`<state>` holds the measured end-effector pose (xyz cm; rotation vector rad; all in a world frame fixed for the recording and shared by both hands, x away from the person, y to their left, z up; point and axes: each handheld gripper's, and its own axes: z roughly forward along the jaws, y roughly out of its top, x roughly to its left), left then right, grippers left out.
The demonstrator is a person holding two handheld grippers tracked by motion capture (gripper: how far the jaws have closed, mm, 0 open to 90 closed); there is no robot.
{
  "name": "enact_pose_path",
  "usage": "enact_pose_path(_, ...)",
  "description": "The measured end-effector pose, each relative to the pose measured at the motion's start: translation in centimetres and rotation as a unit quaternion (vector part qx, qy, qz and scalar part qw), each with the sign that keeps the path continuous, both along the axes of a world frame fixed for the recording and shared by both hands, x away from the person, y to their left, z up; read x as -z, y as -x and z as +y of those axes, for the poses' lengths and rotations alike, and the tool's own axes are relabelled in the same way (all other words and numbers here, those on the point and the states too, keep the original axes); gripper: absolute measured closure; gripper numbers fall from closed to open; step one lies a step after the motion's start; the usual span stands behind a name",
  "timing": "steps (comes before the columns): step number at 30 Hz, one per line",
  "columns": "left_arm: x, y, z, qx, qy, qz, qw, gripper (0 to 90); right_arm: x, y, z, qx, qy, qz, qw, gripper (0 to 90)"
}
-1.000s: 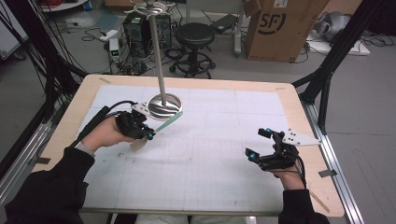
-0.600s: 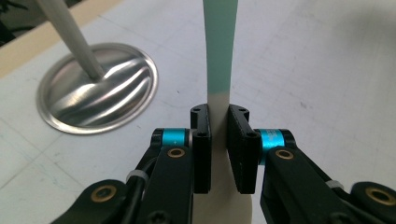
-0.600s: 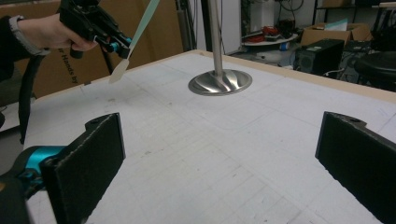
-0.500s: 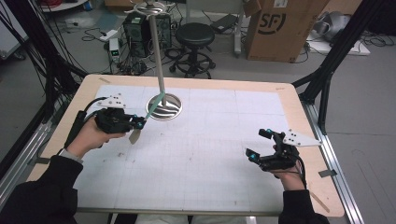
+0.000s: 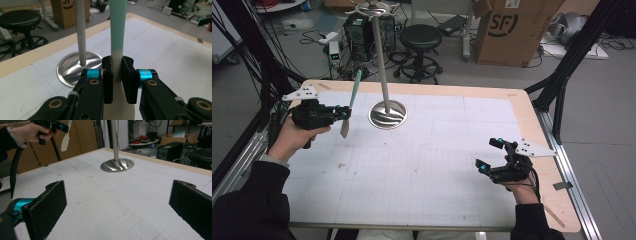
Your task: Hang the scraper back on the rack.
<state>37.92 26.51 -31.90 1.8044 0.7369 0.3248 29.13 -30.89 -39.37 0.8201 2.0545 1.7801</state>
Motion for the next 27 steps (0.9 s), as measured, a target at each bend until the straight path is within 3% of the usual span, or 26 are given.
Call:
enact_pose_path(8, -2.1, -1.2, 1.1, -0.008, 0.0, -0.018, 0.9998, 80.4, 0.1, -0.1, -0.1, 0.001, 0.003, 0.0, 1.0, 0.5)
enact_pose_path(13, -3.4, -2.1, 1.5, -0.007, 0.017, -0.022, 0.9996, 80.4, 0.1, -0.1, -0.2, 0.003, 0.001, 0.001, 1.0, 0.5)
enact_pose_path(22, -4.8, -2.9, 1.1, -0.029, 0.012, -0.035, 0.9989, 80.4, 0.0, 0.1, -0.7, 0.005, -0.004, -0.001, 1.0, 0.5)
enact_pose_path(27, -6.4, -3.4, 0.6, -0.036, 0.02, -0.049, 0.998, 80.4, -0.2, 0.2, -0.8, 0.005, -0.006, -0.001, 1.0, 0.5)
